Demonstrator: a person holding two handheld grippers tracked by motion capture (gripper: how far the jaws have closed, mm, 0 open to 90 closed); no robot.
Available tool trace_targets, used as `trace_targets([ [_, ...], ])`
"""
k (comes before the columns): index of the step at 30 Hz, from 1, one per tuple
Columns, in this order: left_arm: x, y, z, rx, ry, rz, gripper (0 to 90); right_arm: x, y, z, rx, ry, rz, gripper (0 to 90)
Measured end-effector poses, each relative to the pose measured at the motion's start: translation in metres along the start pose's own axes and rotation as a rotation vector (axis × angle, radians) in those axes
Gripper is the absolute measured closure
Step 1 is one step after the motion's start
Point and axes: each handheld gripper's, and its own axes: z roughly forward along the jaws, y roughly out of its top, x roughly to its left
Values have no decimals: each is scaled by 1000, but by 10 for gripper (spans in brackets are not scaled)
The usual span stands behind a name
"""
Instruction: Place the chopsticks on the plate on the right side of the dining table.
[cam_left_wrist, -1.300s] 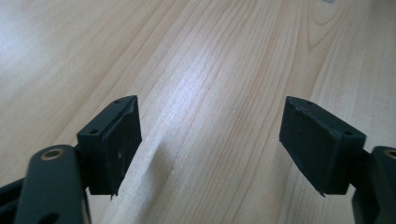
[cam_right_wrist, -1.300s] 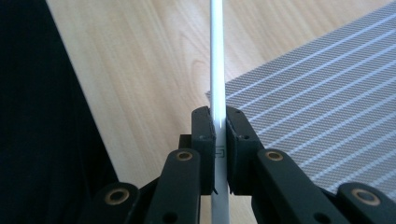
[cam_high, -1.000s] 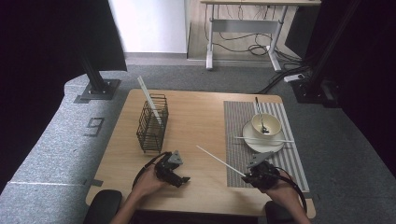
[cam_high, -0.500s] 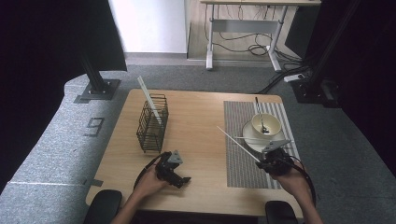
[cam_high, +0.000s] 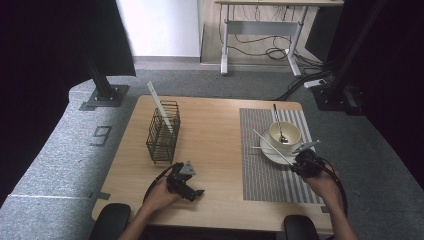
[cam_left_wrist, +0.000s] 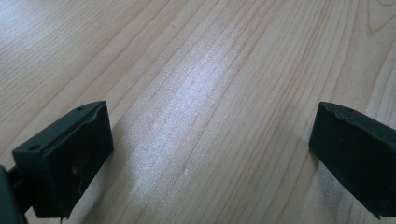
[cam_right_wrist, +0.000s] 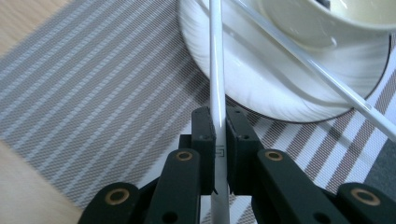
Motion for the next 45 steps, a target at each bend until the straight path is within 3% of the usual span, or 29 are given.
trace_targets([
  [9, 0, 0, 0, 1, -1, 0, 0, -17, 0, 19, 46, -8, 6, 826],
  [21, 0, 0, 0, 0, -1, -1, 0, -33, -1, 27, 76, 2, 16, 814],
  [38, 0, 0, 0, 2, -1, 2, 0, -54, -9, 32, 86, -45, 83, 731],
  [45, 0, 0, 0, 2, -1, 2, 0, -60, -14, 36, 104, -71, 109, 646],
])
